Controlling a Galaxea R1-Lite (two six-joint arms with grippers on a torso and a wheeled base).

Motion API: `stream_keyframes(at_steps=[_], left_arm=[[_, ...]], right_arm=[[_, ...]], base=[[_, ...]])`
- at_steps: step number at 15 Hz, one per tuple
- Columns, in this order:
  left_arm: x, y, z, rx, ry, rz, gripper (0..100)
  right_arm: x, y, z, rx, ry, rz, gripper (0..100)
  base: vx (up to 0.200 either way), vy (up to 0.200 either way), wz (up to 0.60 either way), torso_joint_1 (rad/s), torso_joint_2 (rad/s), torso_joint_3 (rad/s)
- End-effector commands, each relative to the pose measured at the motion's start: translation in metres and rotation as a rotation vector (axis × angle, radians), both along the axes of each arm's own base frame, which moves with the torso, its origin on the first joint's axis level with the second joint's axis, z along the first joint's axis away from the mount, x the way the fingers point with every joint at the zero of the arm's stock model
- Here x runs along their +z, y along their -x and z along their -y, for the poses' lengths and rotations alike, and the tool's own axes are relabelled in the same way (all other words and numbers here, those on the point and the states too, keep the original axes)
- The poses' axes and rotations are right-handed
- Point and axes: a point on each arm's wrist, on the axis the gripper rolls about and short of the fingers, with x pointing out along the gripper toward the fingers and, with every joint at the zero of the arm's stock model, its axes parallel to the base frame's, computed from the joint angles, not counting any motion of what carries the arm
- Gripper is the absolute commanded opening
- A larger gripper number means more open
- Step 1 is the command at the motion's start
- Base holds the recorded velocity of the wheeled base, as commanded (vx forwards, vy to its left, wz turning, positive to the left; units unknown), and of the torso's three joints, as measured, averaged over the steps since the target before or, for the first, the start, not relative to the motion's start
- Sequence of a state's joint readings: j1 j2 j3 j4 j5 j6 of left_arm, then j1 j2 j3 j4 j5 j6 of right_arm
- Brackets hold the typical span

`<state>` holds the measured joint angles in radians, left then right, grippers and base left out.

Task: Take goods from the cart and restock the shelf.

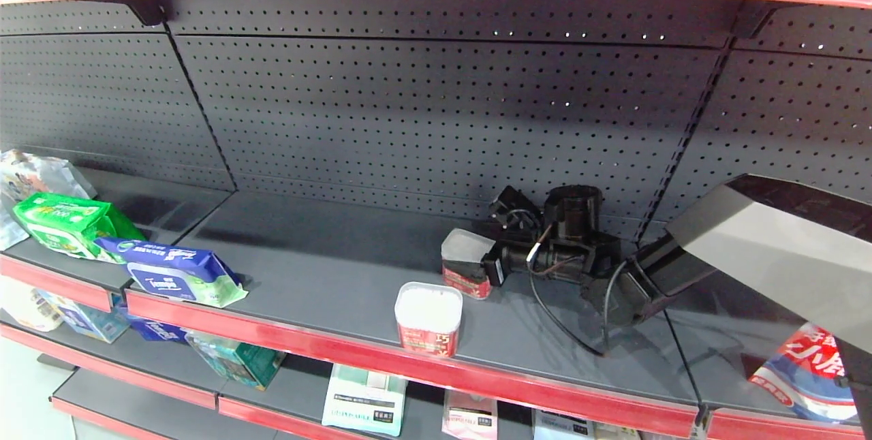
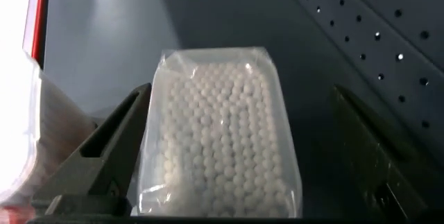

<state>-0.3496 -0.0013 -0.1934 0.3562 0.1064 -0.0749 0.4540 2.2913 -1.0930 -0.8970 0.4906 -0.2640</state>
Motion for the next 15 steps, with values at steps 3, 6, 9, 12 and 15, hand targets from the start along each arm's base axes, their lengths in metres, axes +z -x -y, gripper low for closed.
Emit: stream_keyframes(at_steps=[3, 6, 9, 12, 15], left_arm=[[0.000, 0.000, 0.000, -0.001, 0.000, -0.001, 100], [0.000, 0.000, 0.000, -0.001, 0.000, -0.001, 100], [0.000, 0.000, 0.000, -0.004, 0.000, -0.001, 100], [0.000, 0.000, 0.000, -0.008, 0.001, -0.001, 100], [0.000, 0.000, 0.000, -0.008, 0.001, -0.001, 100]], right_arm=[[0.005, -0.001, -0.003, 0.007, -0.007, 0.022, 100], [0.015, -0.001, -0.008, 0.011, -0.026, 0.040, 100], [0.026, 0.011, -0.008, 0.013, -0.047, 0.024, 100], [0.032, 0.014, -0.004, -0.027, -0.044, 0.031, 100], [0.030, 0.026, 0.002, -0.054, -0.030, -0.004, 100]], base=[[0.000, 0.000, 0.00, 0.000, 0.00, 0.000], [0.000, 0.000, 0.00, 0.000, 0.00, 0.000], [0.000, 0.000, 0.00, 0.000, 0.00, 0.000], [0.000, 0.000, 0.00, 0.000, 0.00, 0.000], [0.000, 0.000, 0.00, 0.000, 0.00, 0.000]])
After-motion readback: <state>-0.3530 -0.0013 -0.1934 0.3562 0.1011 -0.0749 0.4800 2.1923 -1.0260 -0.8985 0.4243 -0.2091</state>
